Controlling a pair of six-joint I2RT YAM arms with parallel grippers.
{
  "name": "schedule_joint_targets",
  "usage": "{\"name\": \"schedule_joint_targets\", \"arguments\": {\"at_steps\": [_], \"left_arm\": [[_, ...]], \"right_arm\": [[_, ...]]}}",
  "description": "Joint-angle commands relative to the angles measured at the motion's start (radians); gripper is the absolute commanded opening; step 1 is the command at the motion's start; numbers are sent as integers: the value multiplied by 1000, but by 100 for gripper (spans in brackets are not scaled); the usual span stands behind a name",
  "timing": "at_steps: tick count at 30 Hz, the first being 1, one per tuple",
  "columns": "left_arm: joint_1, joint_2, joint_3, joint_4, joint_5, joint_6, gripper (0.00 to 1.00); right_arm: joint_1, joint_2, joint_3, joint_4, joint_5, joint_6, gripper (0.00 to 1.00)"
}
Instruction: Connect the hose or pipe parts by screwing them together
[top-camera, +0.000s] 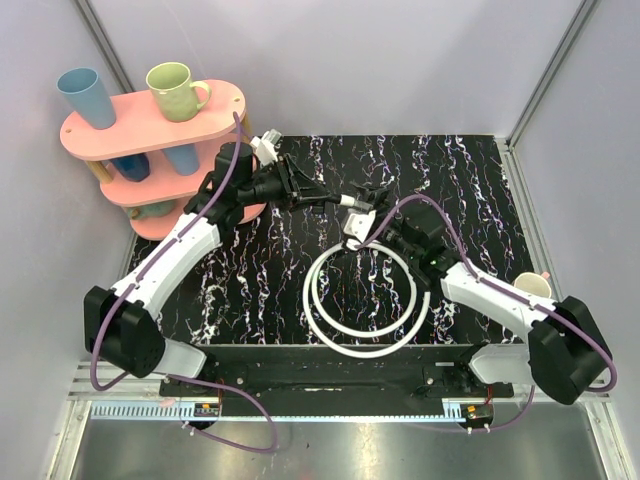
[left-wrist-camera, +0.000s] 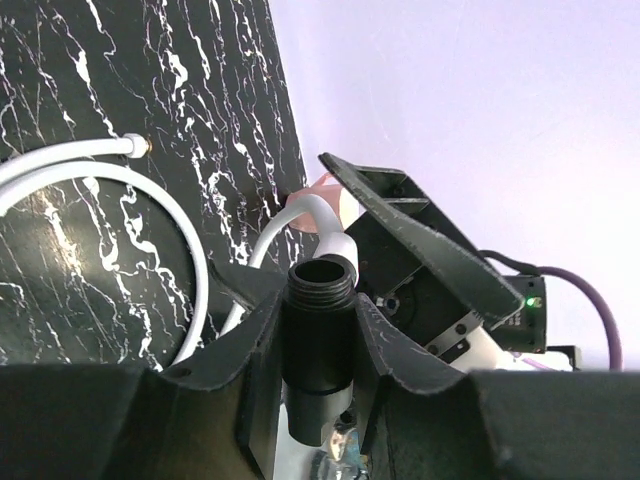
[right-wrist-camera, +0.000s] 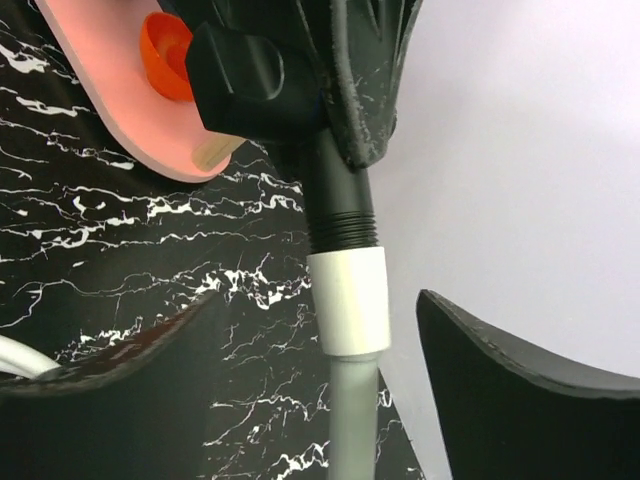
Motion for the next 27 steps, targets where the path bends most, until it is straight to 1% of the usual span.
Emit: {"name": "schedule_joint_targets", "arguments": {"at_steps": [1, 2, 3, 4, 6, 7, 8, 9, 10, 11, 12, 13, 14, 15, 16, 17, 18, 19, 20, 21, 22, 23, 24, 25, 26, 27], "left_arm": [[0, -13, 20, 57, 21, -143, 0], [0, -17, 14, 68, 24, -162, 0], [0, -18, 6, 69, 26, -169, 0], [0, -21, 1, 68, 26, -176, 0], [0, -33, -15, 95, 21, -194, 0], [0, -36, -20, 94, 21, -193, 0], [-2, -38, -22, 121, 40, -182, 0], [-4, -37, -23, 141, 52, -162, 0], [-5, -32, -16, 139, 63, -128, 0], [-7, -29, -8, 134, 83, -14, 0], [-17, -26, 9, 129, 95, 69, 0], [-22, -27, 6, 111, 104, 138, 0], [-27, -32, -6, 140, 151, 272, 0], [-55, -38, -44, 160, 202, 365, 0], [-72, -55, -63, 196, 248, 465, 0], [-91, -67, -77, 174, 291, 669, 0], [-114, -78, -109, 166, 308, 759, 0], [-122, -99, -126, 166, 334, 838, 0], [-126, -105, -138, 127, 354, 998, 0], [-137, -113, -155, 107, 376, 1084, 0], [-148, -130, -161, 71, 400, 1189, 0], [-160, -141, -167, -41, 438, 1457, 0], [-195, -154, -178, -103, 428, 1593, 0], [-212, -177, -187, -140, 404, 1699, 0], [-227, -182, -192, -150, 353, 1795, 0], [-228, -178, -181, -153, 336, 1809, 0]], "right_arm": [[35, 31, 55, 76, 84, -93, 76], [44, 34, 56, 76, 88, -103, 69], [47, 40, 61, 82, 91, -108, 51], [50, 47, 64, 84, 90, -113, 40], [64, 52, 72, 84, 94, -117, 25], [66, 55, 79, 84, 96, -117, 5], [70, 54, 85, 78, 78, -111, 0], [70, 49, 96, 32, 61, -99, 0], [70, 41, 130, 6, 52, -41, 0], [69, 40, 153, -23, 36, -10, 0], [67, 38, 179, -104, 28, 5, 0], [66, 44, 237, -148, 18, 46, 0], [55, 51, 272, -204, -52, 65, 0], [28, 58, 311, -329, -97, 79, 0], [12, 78, 378, -375, -188, 122, 0], [-6, 84, 401, -408, -240, 142, 0], [-23, 92, 417, -433, -286, 166, 0], [-58, 103, 436, -433, -374, 224, 0], [-69, 109, 443, -435, -413, 246, 0], [-81, 115, 449, -444, -450, 263, 0], [-104, 124, 464, -452, -540, 303, 0], [-120, 133, 473, -456, -594, 329, 0], [-134, 155, 486, -471, -644, 355, 0], [-158, 169, 510, -481, -713, 393, 0], [-163, 181, 518, -499, -723, 406, 0], [-169, 201, 527, -508, -728, 412, 0]]}}
